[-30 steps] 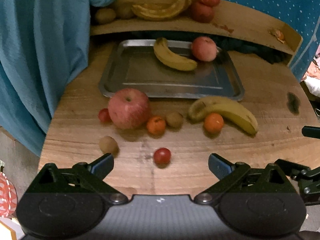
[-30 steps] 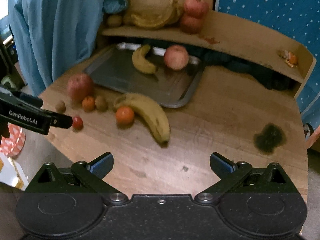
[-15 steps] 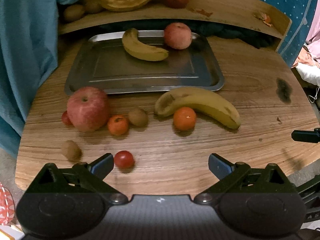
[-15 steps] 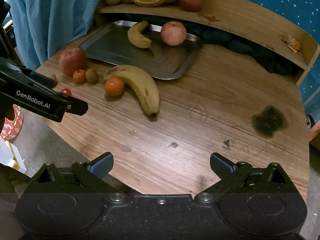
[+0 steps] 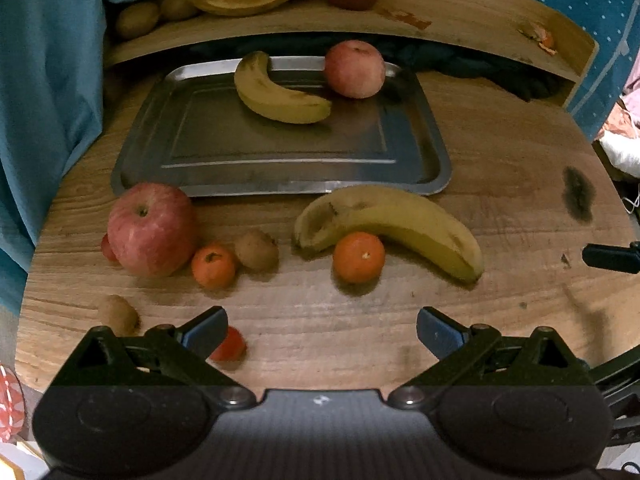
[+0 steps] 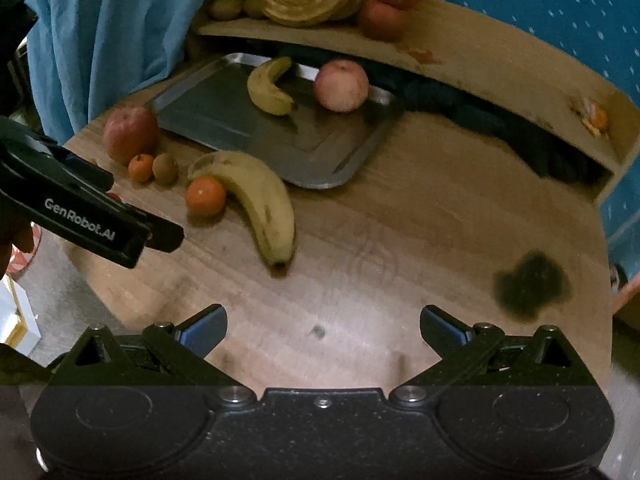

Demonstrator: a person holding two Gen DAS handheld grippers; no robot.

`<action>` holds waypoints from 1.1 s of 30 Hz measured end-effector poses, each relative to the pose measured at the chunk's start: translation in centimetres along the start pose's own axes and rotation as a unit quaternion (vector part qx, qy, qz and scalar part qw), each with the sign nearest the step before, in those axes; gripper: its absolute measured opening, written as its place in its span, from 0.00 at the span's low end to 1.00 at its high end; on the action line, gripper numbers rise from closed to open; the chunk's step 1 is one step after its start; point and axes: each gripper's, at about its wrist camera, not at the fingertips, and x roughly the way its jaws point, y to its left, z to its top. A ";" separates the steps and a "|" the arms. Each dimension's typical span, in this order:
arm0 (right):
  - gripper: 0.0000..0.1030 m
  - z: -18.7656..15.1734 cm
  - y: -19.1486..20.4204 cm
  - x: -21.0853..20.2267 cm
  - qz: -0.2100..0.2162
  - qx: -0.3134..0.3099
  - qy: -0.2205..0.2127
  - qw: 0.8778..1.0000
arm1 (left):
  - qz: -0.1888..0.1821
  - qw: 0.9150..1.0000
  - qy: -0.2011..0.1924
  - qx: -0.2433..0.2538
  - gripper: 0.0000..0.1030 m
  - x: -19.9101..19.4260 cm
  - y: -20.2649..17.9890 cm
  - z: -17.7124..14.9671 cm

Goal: Organize fruits
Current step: 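Close the left tool on the mandarin while the right tool moves to the other banana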

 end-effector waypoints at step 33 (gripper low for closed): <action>0.60 4.3 0.7 5.7 0.078 -0.077 -0.017 0.994 | -0.048 0.997 0.015 -0.055 0.38 3.2 0.0 3.3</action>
